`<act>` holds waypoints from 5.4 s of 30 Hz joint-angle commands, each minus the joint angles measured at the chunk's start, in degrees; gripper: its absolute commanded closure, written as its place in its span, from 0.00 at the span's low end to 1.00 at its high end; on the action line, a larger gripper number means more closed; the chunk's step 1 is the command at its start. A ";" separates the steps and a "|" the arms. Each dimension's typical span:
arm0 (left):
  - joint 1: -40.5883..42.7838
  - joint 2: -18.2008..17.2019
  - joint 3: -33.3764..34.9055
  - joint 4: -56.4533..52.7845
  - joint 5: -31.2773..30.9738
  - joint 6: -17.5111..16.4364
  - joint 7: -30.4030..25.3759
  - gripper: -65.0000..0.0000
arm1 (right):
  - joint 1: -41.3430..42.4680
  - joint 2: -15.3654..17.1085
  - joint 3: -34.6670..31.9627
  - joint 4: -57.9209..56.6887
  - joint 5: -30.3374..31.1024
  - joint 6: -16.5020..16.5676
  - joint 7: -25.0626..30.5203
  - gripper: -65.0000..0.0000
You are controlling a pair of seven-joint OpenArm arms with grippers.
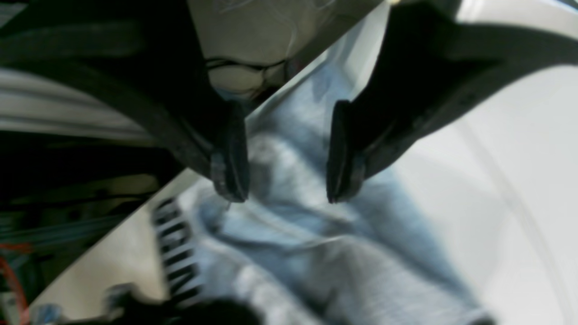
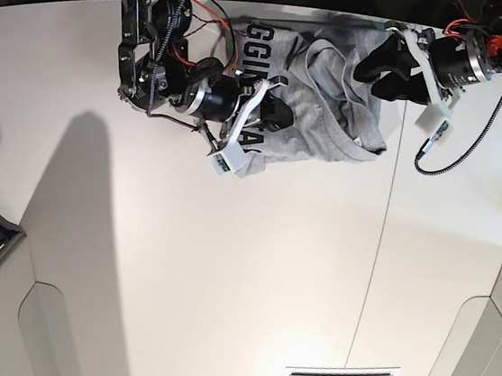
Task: Fold the T-shirt properly
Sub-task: 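Grasp the shirt's collar edge with the left gripper and straighten it, then release the left gripper and grasp the folded shirt with the right gripper, then carry the folded shirt with the right gripper to the table's edge and release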
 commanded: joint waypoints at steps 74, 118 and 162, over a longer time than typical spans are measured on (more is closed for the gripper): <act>3.89 -7.34 -0.44 -6.99 -16.85 -0.71 8.04 0.66 | 2.67 -0.39 -0.02 1.14 7.85 0.20 -3.32 1.00; -0.35 -6.97 -18.58 -7.02 -17.05 -0.71 4.61 1.00 | 7.58 5.57 -29.33 -8.17 -19.89 0.59 5.51 1.00; -0.37 -6.69 -18.58 -7.02 -17.07 -0.71 4.24 1.00 | 7.61 10.62 48.46 -8.98 -5.03 -22.82 7.26 1.00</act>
